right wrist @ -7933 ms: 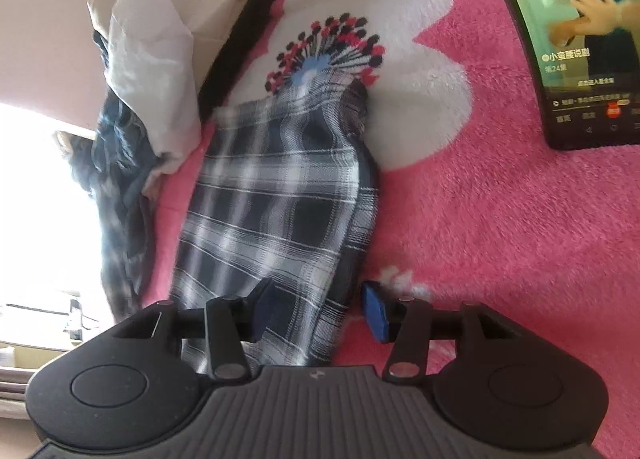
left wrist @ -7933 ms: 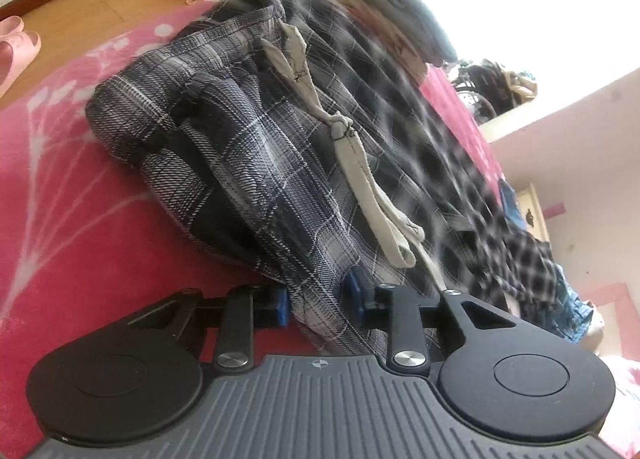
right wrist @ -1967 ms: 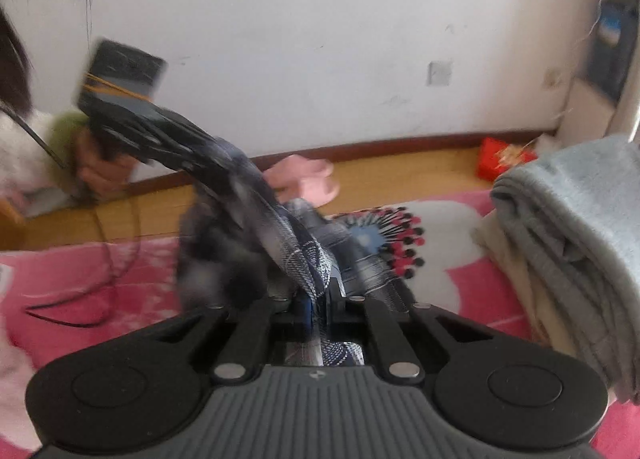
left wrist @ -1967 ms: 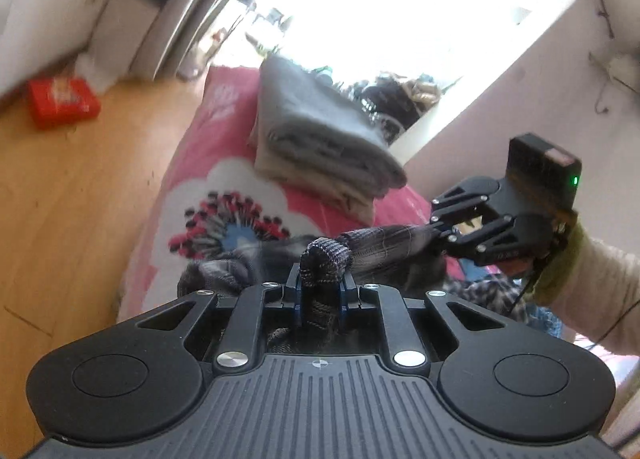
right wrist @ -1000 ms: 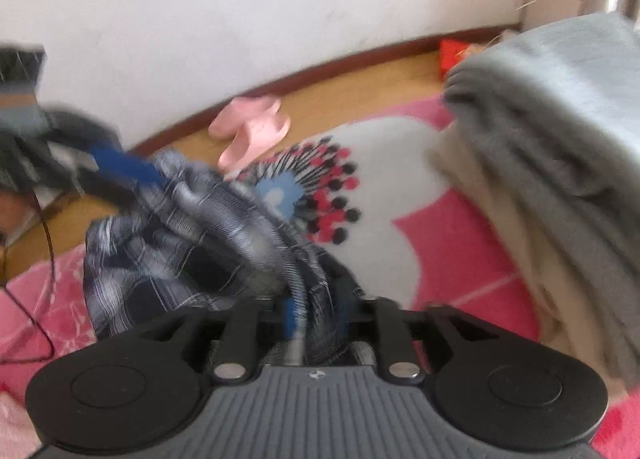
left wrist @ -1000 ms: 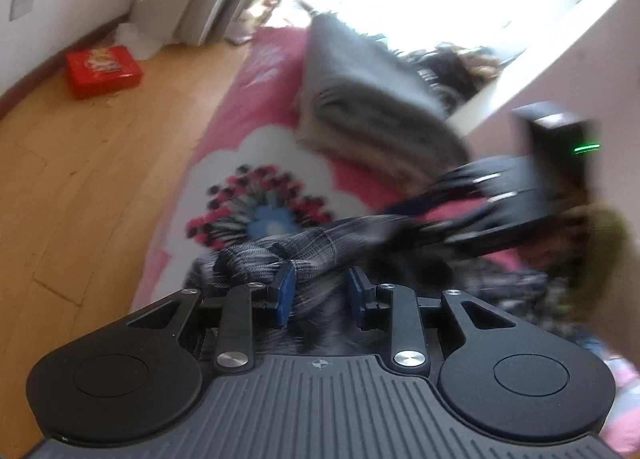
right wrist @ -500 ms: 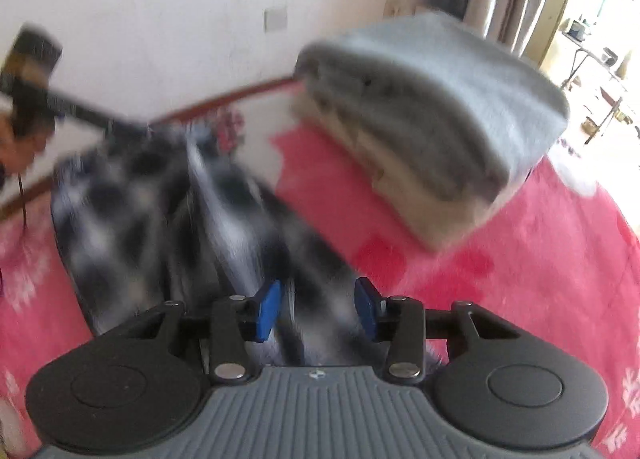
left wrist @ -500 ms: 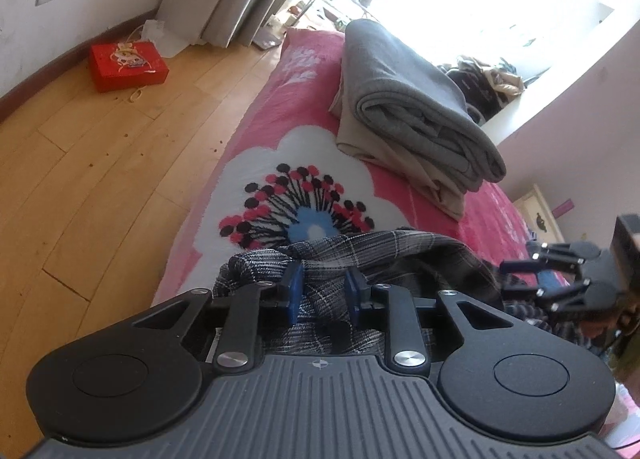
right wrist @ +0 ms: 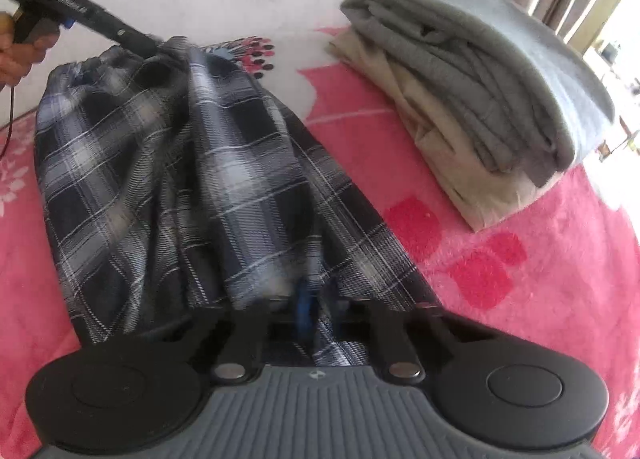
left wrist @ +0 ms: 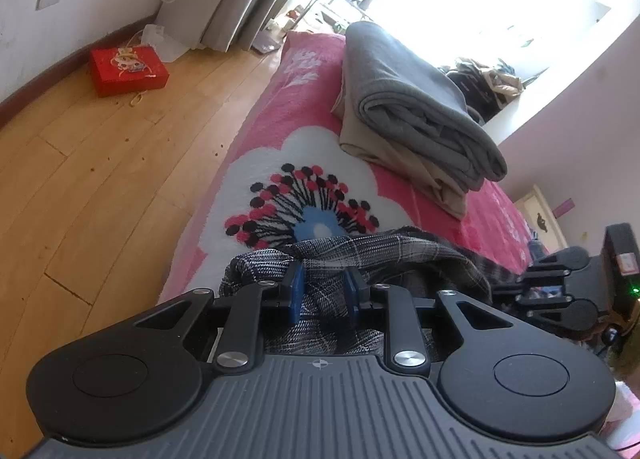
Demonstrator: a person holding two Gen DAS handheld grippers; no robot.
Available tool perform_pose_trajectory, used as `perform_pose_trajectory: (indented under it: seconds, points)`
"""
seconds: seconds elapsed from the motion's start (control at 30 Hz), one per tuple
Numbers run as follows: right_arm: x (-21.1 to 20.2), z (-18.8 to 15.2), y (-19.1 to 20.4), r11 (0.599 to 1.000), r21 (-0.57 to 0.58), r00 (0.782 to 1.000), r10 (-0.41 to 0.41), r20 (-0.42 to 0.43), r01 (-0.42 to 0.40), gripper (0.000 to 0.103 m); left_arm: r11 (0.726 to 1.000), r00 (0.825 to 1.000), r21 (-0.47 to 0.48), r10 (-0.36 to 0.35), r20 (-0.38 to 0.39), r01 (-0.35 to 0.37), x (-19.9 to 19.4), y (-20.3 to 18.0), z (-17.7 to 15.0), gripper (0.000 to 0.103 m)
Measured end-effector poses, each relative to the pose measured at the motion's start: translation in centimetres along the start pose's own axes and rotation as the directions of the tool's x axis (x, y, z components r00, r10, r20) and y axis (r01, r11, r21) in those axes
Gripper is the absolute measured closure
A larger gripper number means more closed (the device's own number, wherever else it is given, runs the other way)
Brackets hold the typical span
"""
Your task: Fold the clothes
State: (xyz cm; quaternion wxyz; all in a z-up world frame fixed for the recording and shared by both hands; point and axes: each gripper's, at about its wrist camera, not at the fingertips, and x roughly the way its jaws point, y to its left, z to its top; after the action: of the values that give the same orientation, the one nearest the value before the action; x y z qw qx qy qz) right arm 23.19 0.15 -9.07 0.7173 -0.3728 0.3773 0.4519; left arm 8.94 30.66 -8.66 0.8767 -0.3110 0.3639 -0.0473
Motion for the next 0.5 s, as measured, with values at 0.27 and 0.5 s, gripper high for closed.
perform_pose_trajectory:
  seconds: [0.27, 0.5]
  points:
    - [-2.0, 1.1, -1.0, 0.99, -0.027, 0.989, -0.139, 0.048, 0.14, 0.101, 1.0, 1.0, 0.027, 0.015, 0.006, -0.016, 0.0, -0.4, -0.1, 0.079]
    - [1.8, 1.5, -1.4, 0.973, -0.092, 0.977, -0.212, 0.012, 0.212, 0.101, 0.995, 0.999, 0.083, 0.047, 0.004, -0.047, 0.0, -1.2, -0.2, 0.079]
